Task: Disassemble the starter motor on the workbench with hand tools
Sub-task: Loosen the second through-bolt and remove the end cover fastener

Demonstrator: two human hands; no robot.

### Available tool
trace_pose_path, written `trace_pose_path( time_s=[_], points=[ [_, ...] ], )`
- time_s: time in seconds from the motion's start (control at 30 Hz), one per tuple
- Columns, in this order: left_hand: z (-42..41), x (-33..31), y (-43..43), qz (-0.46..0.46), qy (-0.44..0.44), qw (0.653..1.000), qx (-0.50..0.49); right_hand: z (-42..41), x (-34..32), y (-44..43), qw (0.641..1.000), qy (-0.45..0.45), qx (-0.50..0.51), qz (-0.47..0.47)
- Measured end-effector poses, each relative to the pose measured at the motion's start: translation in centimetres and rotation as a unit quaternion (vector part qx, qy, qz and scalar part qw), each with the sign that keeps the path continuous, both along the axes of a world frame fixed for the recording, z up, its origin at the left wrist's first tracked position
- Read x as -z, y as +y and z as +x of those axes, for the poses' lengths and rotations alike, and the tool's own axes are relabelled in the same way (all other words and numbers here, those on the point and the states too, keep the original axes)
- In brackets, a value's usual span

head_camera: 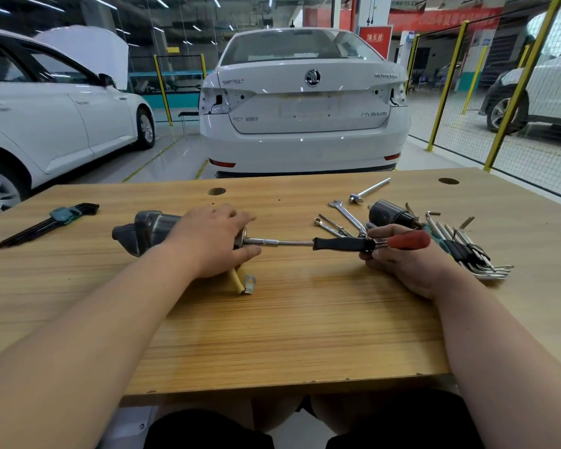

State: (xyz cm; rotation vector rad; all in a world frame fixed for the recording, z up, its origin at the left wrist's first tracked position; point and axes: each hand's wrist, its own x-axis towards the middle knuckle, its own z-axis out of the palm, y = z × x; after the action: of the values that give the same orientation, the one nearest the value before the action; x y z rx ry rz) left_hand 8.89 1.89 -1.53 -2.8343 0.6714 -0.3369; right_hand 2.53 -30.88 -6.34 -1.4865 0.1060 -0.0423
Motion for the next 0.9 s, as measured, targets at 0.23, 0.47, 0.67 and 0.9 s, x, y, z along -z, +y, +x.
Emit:
trace_pose_path(
  time_s=[0.23,0.47,0.67,0.9],
  points=[
    [0.5,0.5,0.0,-0.015,-0.009,1.000,-0.014,0.5,0.1,0.1,0.999,0.007,0.011,0.029],
    [0.0,0.2,-0.1,-0.039,0.008,0.999,0.022,0.8,-0.3,0.4,0.993,0.060,0.056,-0.088],
    [0.0,0.2,-0.6,-0.055,0.020,0.998,0.005,0.8,-0.1,0.6,0.992,0.038,0.057,-0.110],
    [0.1,-0.2,-1.6,-0.052,0.033,0.998,0.004,0.6,0.1,-0.2,0.997,0.017,0.027,0.069]
  ],
)
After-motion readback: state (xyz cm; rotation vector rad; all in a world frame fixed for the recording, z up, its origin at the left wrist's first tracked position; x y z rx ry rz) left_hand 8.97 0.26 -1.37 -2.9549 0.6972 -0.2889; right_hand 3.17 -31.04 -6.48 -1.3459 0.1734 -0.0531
